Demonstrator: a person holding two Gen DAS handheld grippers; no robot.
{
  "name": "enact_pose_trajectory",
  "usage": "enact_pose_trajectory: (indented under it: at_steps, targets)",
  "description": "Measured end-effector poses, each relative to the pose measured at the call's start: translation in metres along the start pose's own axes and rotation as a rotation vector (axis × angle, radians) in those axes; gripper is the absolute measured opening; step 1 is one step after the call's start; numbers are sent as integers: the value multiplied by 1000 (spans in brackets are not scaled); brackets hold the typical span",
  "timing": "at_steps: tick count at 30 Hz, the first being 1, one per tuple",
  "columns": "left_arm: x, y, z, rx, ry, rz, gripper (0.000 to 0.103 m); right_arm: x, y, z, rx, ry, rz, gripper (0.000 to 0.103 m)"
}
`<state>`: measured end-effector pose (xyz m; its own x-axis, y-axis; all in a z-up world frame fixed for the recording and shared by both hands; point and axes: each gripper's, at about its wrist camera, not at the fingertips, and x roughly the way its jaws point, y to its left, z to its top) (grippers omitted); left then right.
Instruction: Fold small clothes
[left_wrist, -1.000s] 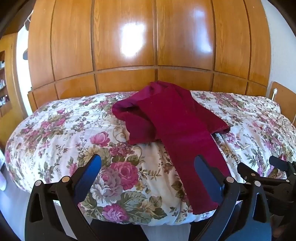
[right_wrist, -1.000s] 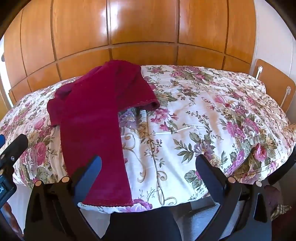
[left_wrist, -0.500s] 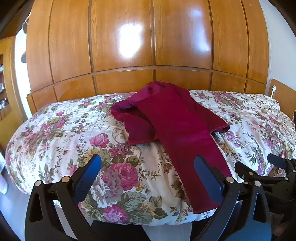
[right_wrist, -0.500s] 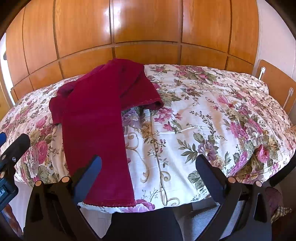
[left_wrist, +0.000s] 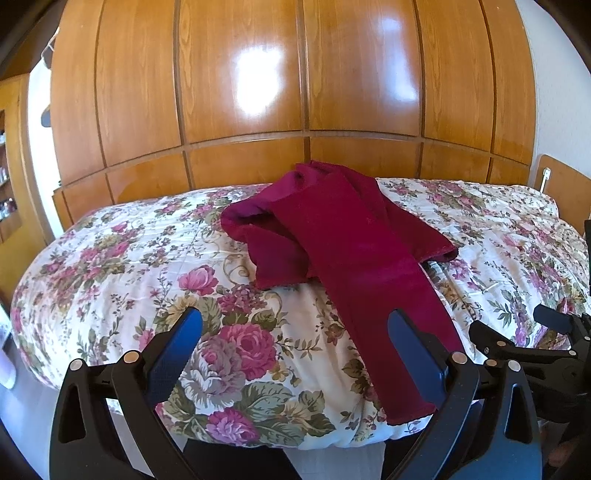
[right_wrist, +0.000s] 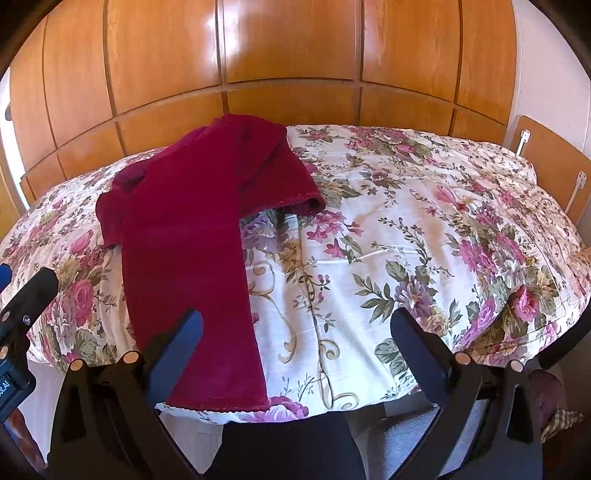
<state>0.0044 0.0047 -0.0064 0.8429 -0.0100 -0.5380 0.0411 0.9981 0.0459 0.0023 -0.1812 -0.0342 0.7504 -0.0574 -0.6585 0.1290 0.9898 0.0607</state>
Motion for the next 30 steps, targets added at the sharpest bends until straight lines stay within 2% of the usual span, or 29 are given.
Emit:
enact_pose_trajectory:
  at_steps: [17,30]
  targets:
    - [15,0,-7,2,59,-13,100,11,-13,4,31,25,-10,101]
    - [26,-15,-10,62,99,-31,100,16,-24,9,64,30,-12,101]
